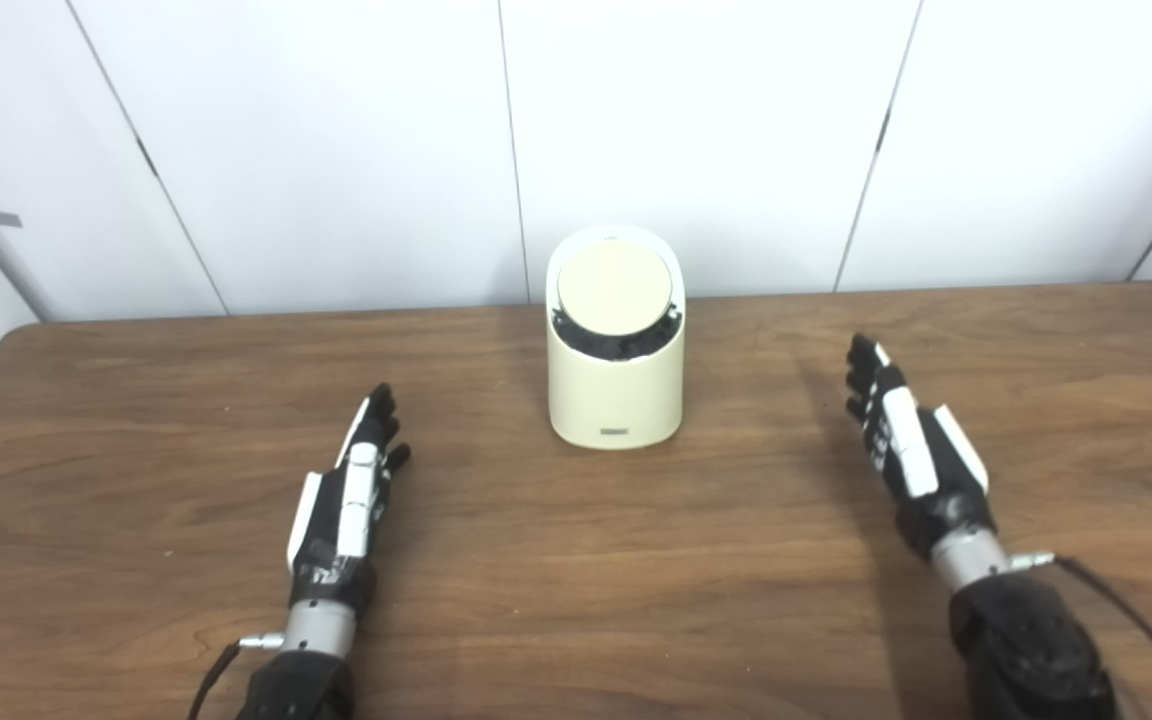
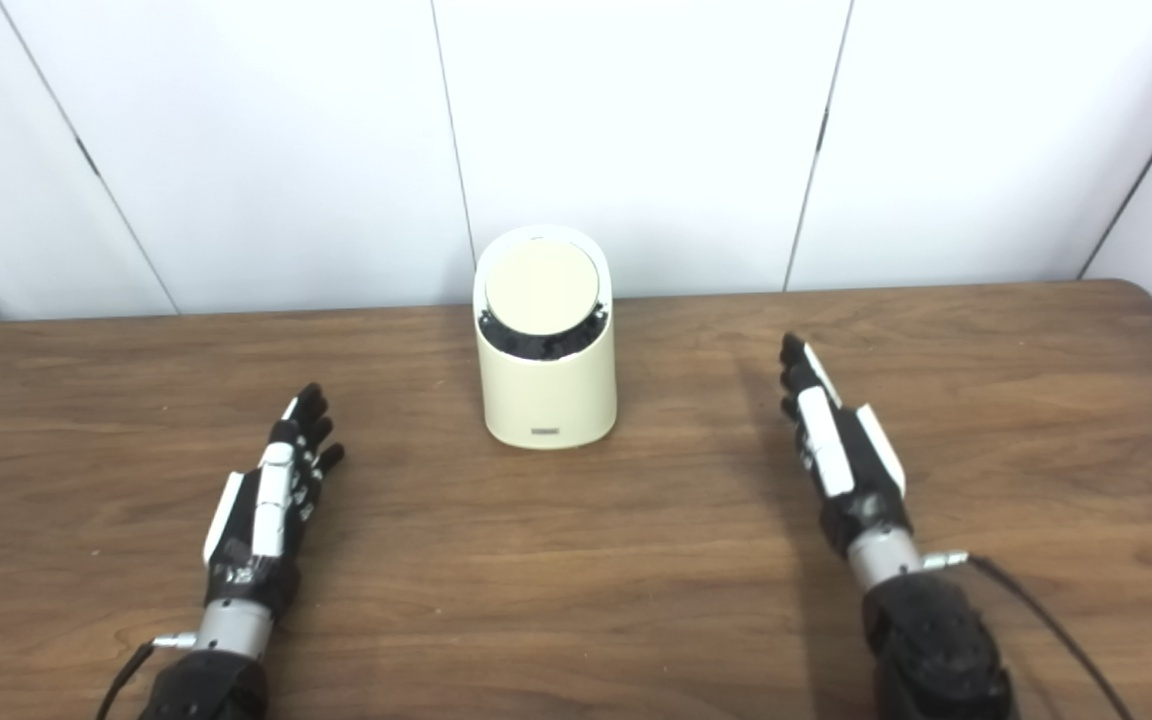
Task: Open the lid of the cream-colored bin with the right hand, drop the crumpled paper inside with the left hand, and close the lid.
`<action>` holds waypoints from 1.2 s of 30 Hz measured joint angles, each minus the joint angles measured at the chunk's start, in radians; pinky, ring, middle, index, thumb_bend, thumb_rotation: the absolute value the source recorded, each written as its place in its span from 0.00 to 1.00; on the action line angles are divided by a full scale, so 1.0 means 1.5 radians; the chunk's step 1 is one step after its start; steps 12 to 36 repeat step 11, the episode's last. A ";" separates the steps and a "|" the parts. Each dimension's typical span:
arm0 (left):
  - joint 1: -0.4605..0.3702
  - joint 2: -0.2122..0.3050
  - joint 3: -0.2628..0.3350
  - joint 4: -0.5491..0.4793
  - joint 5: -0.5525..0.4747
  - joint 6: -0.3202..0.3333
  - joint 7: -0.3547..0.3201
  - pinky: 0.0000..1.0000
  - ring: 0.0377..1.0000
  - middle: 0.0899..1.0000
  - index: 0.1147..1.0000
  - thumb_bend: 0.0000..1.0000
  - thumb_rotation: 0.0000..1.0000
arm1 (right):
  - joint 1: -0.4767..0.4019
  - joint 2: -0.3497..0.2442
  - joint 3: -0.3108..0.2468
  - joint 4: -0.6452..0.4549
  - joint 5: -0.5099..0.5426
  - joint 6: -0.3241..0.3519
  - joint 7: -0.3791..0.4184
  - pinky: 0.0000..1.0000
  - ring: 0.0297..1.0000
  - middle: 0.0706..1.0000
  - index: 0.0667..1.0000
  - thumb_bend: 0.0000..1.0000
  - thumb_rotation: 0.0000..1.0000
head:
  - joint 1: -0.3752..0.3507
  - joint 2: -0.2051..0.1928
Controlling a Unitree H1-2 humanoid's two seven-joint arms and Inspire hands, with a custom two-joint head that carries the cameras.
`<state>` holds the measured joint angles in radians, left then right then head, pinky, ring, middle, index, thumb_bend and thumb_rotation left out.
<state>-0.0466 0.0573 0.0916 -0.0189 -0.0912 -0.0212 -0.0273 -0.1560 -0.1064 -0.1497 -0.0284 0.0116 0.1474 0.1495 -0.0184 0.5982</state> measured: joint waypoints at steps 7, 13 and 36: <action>0.021 0.006 0.033 -0.011 -0.017 -0.016 0.003 1.00 1.00 1.00 1.00 0.53 1.00 | 0.023 0.003 0.011 -0.010 -0.003 -0.028 -0.032 1.00 1.00 1.00 1.00 0.57 1.00 | 0.003 0.011; 0.027 0.007 0.039 -0.015 -0.019 -0.018 0.005 1.00 1.00 1.00 1.00 0.53 1.00 | 0.027 0.002 0.016 -0.003 -0.013 -0.050 -0.050 1.00 1.00 0.99 1.00 0.58 1.00 | 0.000 0.024; 0.027 0.007 0.039 -0.015 -0.019 -0.018 0.005 1.00 1.00 1.00 1.00 0.53 1.00 | 0.027 0.002 0.016 -0.003 -0.013 -0.050 -0.050 1.00 1.00 0.99 1.00 0.58 1.00 | 0.000 0.024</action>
